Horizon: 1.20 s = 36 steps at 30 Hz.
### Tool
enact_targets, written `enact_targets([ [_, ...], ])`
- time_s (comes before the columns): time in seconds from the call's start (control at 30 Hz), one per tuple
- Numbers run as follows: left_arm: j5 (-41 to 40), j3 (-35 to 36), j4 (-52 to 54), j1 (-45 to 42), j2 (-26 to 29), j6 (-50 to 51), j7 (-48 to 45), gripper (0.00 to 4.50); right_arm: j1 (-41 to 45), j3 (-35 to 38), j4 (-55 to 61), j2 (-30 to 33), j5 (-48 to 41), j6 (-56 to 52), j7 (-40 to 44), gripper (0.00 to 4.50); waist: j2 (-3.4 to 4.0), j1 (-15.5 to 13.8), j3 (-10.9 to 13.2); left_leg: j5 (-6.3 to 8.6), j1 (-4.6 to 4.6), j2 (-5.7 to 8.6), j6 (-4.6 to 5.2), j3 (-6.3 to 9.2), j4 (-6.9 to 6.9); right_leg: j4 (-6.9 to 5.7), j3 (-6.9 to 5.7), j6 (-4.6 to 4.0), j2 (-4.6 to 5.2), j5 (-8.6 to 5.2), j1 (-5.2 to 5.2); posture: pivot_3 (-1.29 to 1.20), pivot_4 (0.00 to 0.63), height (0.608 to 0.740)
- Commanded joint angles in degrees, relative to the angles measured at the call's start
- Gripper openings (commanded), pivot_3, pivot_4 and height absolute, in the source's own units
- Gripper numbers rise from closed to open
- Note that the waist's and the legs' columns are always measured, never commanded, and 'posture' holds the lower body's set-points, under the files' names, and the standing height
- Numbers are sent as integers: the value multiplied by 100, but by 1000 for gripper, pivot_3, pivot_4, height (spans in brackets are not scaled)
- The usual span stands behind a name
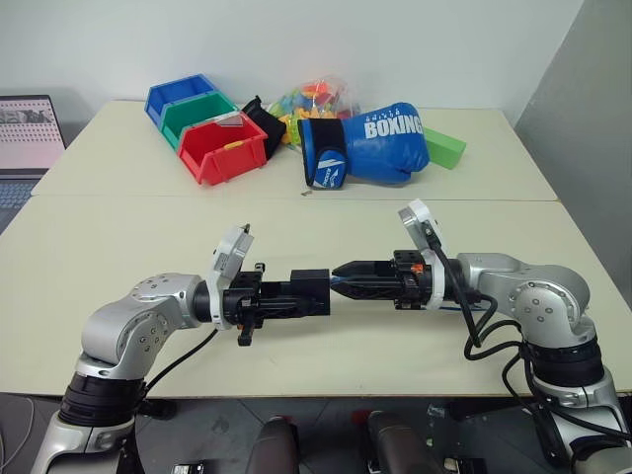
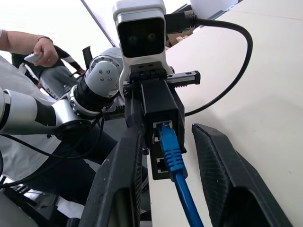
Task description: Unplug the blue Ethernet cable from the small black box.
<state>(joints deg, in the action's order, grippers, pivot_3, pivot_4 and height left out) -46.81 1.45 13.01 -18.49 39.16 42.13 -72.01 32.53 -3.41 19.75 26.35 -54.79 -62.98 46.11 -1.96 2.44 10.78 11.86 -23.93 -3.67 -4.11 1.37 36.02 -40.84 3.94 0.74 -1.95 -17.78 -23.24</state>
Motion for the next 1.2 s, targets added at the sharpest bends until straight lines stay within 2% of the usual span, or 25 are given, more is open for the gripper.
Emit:
enact_targets([
  [0.03,-107,20,172,-44,7,2,-35,799,5,47,180,39,-142,29,56,1709,0,0,0,0,0,0,0,0,0,0,0,0,0,0,0,0,150,740],
  [0.33,-100,7,167,-60,-5,3,-24,799,-19,8,187,57,-96,57,63,1709,0,3,0,0,0,0,0,0,0,0,0,0,0,0,0,0,150,740],
  [0.37,-105,8,172,-60,-9,6,-18,799,-23,3,193,57,-91,61,61,1351,0,4,0,0,0,0,0,0,0,0,0,0,0,0,0,0,150,740],
  [0.6,-125,-2,197,-50,5,37,-32,799,-20,-14,204,62,-58,81,56,71,0,17,0,0,0,0,0,0,-1,1,0,0,0,0,0,0,150,740],
  [0.9,-146,44,164,-37,23,51,-40,799,5,-38,148,155,5,72,158,55,0,41,0,0,0,0,0,0,-1,1,0,0,0,0,0,0,150,740],
  [1.2,-161,533,106,338,182,12,134,799,-224,81,-157,631,209,177,354,37,0,46,0,0,0,0,0,1,-3,5,3,0,0,0,0,0,150,740],
])
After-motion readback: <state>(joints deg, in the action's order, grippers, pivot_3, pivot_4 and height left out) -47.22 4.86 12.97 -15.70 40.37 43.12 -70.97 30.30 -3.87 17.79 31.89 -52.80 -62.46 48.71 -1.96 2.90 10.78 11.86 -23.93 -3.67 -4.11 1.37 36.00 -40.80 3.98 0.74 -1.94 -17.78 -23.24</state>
